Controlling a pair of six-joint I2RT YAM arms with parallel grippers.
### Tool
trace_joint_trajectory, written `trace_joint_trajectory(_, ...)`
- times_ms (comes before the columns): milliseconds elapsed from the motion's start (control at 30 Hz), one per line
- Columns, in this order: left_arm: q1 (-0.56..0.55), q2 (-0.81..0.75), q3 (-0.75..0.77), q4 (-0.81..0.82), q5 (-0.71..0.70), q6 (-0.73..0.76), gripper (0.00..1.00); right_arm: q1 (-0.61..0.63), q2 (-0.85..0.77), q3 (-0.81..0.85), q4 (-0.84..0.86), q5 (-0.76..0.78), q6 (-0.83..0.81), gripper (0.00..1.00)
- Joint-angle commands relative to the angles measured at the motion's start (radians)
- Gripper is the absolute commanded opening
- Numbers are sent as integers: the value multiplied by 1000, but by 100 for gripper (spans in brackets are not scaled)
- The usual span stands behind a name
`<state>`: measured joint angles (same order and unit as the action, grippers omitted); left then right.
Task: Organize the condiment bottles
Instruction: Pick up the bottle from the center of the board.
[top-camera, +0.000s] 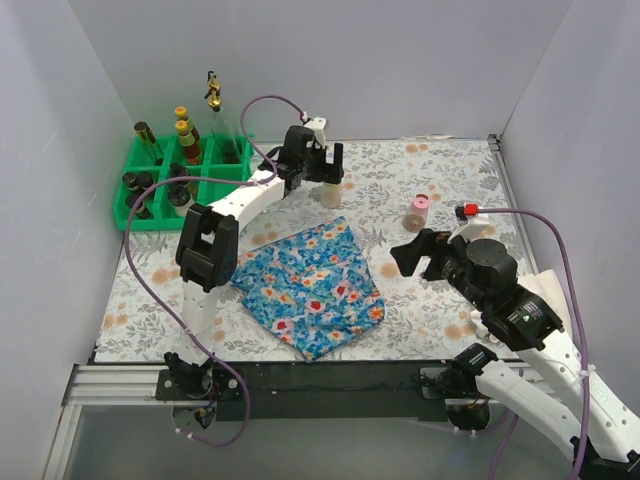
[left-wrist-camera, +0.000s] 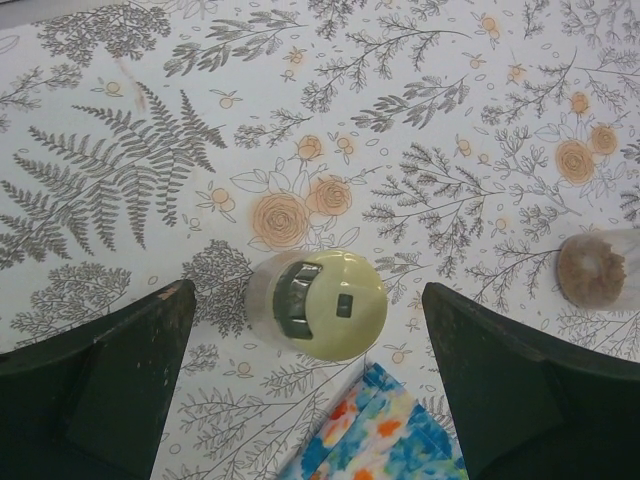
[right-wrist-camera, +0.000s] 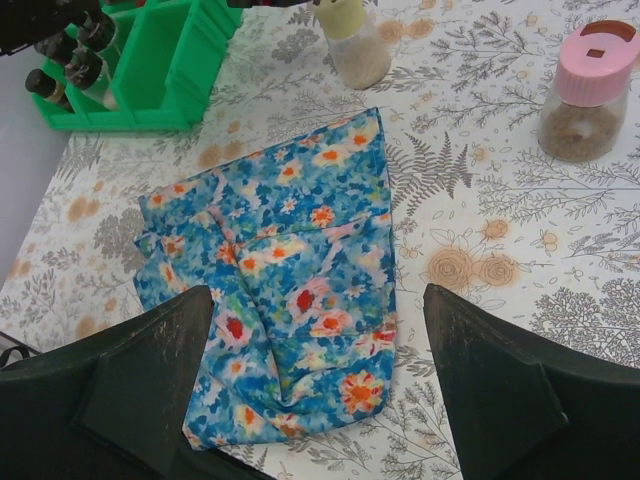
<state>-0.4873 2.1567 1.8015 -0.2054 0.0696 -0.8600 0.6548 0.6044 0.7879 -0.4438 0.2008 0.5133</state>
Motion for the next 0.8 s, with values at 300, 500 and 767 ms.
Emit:
trace_joint_trajectory(300, -27, 106, 94, -6, -25, 15, 81, 0, 8, 54, 31, 37, -50, 95)
trace_joint_trajectory(500, -31, 120, 119, -20, -46, 18, 38, 0, 12, 70, 11, 42, -58, 95)
trace_joint_trajectory(767, -36, 58, 173, -177, -59, 17, 0, 2, 3, 57, -56, 201, -81, 95)
